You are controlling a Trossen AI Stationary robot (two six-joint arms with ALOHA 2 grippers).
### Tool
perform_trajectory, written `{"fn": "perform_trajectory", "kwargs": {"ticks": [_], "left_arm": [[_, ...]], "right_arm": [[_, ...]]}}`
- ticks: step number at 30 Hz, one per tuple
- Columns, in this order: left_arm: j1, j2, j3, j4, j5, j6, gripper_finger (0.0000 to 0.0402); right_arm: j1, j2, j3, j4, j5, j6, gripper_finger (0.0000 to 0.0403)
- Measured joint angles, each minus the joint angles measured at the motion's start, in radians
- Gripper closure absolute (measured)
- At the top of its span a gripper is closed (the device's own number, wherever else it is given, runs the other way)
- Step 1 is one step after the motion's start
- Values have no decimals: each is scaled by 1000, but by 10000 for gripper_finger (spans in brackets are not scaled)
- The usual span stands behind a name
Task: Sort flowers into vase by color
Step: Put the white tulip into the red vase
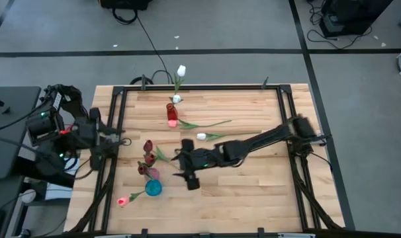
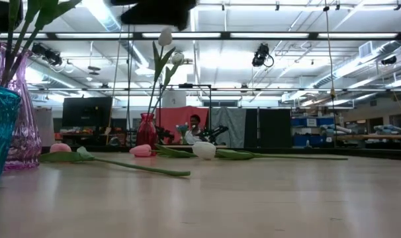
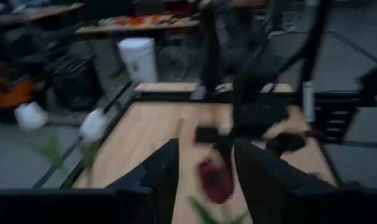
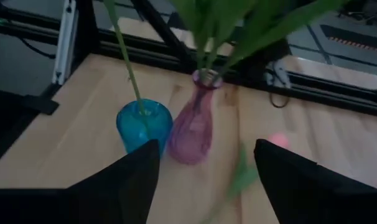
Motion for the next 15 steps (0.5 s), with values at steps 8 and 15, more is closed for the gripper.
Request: {"fn": "perform_trajectory", "kwargs": {"ticks": [8,15], "left_arm": [[110,-95,-55,-128,38,-154,285],[154,-132,-99,-71,64,-92,301]], "right_arm": [[-63,-210,-346,58,103,143,151],[-192,-281,-529,51,115,249,170]]}}
